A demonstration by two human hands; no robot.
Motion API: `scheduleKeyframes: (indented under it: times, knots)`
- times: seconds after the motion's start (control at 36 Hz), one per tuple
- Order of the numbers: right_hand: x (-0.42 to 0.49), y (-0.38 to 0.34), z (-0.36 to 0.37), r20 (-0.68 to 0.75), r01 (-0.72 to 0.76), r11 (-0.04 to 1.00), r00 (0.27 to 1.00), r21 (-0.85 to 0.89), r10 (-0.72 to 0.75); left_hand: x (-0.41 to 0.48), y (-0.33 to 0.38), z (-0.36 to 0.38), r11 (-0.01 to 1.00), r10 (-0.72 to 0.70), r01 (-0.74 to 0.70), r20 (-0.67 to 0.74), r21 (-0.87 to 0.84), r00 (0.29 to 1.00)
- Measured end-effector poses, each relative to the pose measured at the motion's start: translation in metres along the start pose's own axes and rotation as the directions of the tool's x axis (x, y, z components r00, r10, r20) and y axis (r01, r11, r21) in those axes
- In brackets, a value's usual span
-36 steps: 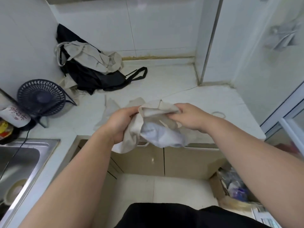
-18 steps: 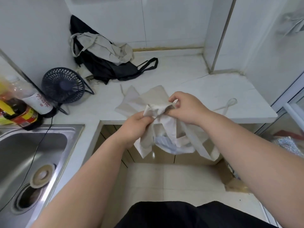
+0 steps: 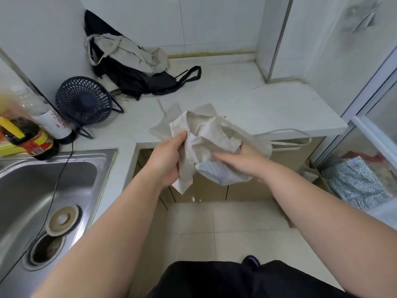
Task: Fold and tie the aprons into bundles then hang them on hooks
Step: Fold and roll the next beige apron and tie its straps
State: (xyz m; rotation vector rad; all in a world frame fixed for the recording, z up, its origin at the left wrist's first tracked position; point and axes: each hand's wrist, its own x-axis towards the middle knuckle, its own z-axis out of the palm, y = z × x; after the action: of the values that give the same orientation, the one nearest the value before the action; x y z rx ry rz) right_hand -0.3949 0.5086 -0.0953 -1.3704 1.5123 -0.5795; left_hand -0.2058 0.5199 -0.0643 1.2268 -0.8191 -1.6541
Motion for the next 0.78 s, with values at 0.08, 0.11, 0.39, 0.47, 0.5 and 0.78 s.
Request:
scheduleKeyframes:
  times: [0.08,0.11,0.39,0.47,0.5,0.78]
  knots:
    - [0.007,-0.005,0.010,-0.242,0.042,0.998,0.970,0.054,-0.028,-0.012,0.002,-0.008,0.999,-0.046,0.046,0.022,-0.009,0.999]
    - [0.008,-0.008,0.011,-0.325,0.087,0.994,0.944,0.069,-0.060,-0.016,0.003,-0.012,0.998,-0.059,0.059,0.021,-0.009,0.998]
    - [-0.028,-0.045,0.006,-0.179,0.399,0.917,0.903,0.018,-0.390,-0.033,0.012,-0.031,1.000,-0.002,0.002,0.270,-0.001,0.963]
    - [-0.036,-0.042,0.008,-0.219,0.276,0.959,0.941,0.064,-0.256,-0.033,0.007,-0.031,0.999,-0.037,0.036,0.379,0.009,0.924]
    - [-0.036,-0.040,0.007,-0.211,0.236,0.964,0.955,0.121,-0.207,-0.034,0.005,-0.031,0.996,-0.089,0.082,0.424,0.034,0.901]
    - [-0.050,0.041,-0.022,-0.158,-0.290,0.927,0.953,-0.239,0.257,-0.017,-0.061,-0.025,0.780,-0.544,0.378,0.242,0.499,0.803]
